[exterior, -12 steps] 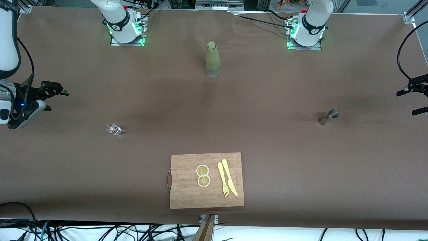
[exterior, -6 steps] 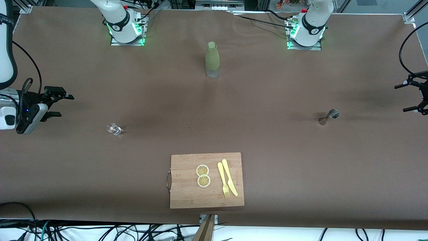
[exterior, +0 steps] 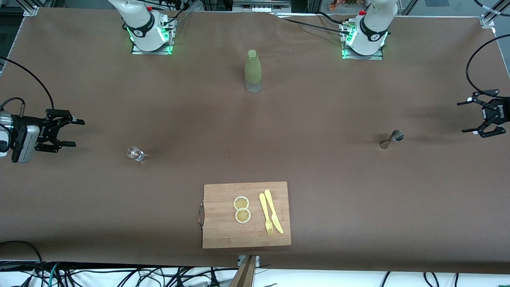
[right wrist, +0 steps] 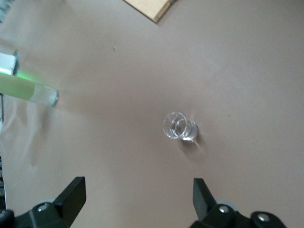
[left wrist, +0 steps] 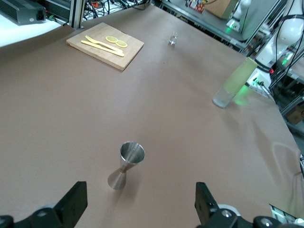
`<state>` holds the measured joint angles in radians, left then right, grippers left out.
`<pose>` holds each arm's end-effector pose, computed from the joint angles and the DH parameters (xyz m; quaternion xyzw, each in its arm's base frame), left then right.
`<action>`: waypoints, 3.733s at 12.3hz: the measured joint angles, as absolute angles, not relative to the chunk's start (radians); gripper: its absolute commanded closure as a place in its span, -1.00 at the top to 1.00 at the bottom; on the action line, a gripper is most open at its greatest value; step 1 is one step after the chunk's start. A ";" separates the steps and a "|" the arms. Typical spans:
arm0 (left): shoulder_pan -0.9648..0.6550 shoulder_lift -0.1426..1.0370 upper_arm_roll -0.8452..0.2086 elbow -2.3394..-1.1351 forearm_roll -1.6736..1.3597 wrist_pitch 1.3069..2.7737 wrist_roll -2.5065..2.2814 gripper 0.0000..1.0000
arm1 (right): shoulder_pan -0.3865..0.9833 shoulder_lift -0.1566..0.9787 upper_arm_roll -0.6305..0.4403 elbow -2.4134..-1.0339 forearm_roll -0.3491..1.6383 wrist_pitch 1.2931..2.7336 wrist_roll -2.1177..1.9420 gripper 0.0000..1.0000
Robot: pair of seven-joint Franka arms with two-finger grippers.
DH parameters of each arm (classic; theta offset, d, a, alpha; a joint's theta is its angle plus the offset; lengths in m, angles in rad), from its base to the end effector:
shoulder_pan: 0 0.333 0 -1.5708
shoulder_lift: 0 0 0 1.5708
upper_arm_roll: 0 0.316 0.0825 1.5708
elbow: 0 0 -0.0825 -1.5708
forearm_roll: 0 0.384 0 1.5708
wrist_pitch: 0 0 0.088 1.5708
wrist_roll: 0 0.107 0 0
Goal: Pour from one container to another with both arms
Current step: 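Lower the right gripper to the glass while the left gripper reaches the jigger, then close the right gripper on the glass while the left gripper grips the jigger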
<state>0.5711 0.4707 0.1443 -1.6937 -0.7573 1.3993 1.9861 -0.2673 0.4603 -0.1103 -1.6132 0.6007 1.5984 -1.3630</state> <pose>0.5034 0.3168 0.3171 0.7522 -0.4538 0.2474 0.4088 0.6083 -0.1693 0.3460 -0.8611 -0.3746 -0.0561 0.3392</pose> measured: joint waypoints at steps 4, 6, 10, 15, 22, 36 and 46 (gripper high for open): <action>0.593 0.537 0.131 -1.699 -0.789 1.400 1.998 1.00 | -0.316 0.573 -0.110 -1.637 0.818 1.599 -1.641 1.00; 0.592 0.574 0.110 -1.700 -0.820 1.409 2.041 1.00 | -0.330 0.627 -0.116 -1.639 0.910 1.600 -1.777 1.00; 0.590 0.647 0.075 -1.702 -0.846 1.428 2.211 1.00 | -0.336 0.736 -0.119 -1.640 1.052 1.602 -1.997 1.00; 0.593 0.743 0.066 -1.705 -0.852 1.470 2.400 1.00 | -0.334 0.805 -0.117 -1.640 1.128 1.601 -2.150 1.00; 0.600 0.859 0.066 -1.706 -0.951 1.471 2.498 1.00 | -0.310 0.861 -0.114 -1.640 1.130 1.601 -2.318 1.00; 0.500 0.892 0.055 -1.775 -1.116 1.495 2.605 1.00 | -0.267 0.907 -0.114 -1.638 1.130 1.630 -2.382 0.98; 0.443 0.897 0.055 -1.803 -1.185 1.501 2.623 0.05 | -0.231 0.907 -0.112 -1.628 1.130 1.661 -2.388 1.00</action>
<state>0.4428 0.8971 0.0550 -1.8033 -1.1855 1.5015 2.6226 -0.2314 0.9069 -0.1123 -1.6283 1.1300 1.6608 -2.3882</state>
